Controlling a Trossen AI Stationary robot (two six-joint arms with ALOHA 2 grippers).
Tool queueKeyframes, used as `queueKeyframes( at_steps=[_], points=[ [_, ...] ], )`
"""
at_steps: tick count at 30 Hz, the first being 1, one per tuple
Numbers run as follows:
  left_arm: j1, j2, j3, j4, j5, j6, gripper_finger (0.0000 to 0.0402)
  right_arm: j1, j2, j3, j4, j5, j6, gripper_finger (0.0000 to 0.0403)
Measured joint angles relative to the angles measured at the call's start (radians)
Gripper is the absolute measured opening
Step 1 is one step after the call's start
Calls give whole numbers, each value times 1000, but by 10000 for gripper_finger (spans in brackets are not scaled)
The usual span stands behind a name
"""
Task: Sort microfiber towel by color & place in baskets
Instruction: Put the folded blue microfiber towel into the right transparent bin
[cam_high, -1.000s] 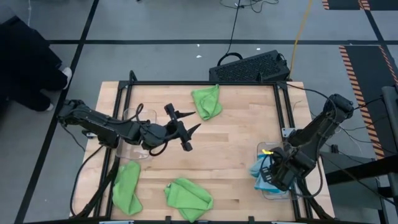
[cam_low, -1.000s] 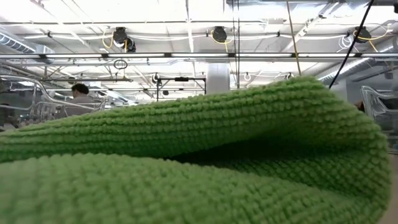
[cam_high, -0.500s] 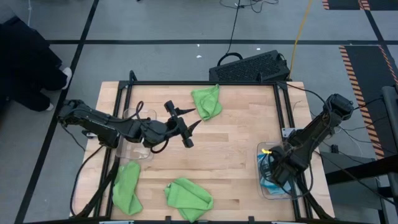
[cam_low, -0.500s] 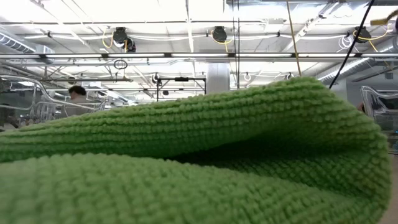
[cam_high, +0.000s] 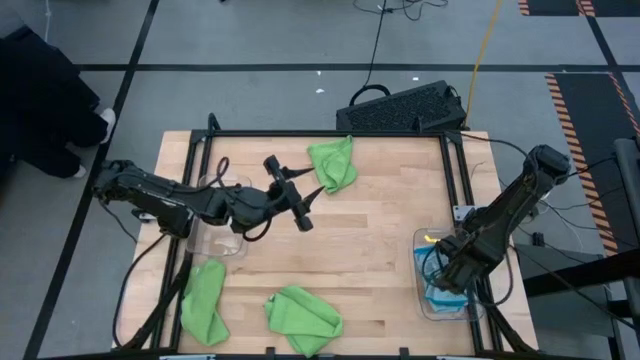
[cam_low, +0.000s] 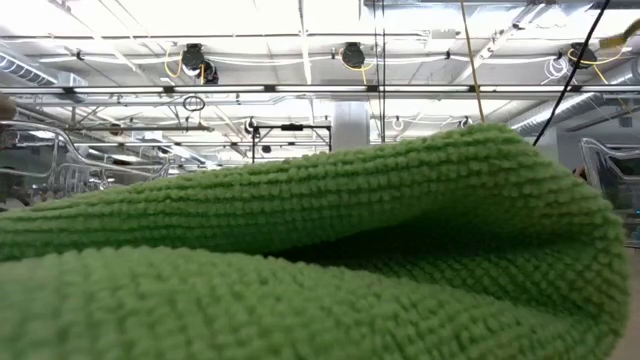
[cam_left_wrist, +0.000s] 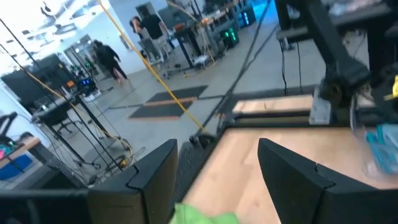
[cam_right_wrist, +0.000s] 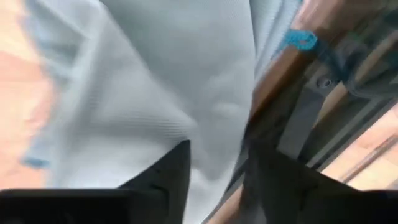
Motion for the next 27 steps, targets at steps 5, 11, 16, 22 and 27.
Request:
queueKeyframes(
  at_steps=[5, 11, 16, 22, 27],
  points=[
    [5, -3, 69, -5, 1, 76, 227, 0, -114, 27, 32, 180, 34, 201],
    [17, -3, 100, -3, 1, 47, 227, 0, -137, 25, 120, 298, -44, 207],
    [16, -3, 104, -2, 34, -14, 227, 0, -63, -40, 284, 157, -154, 204],
    [16, -3, 104, 0, 37, -55, 227, 0, 13, -102, 741, 25, -305, 204],
    [17, -3, 105, 17, 155, -53, 227, 0, -29, -104, 623, -13, -312, 203]
  ],
)
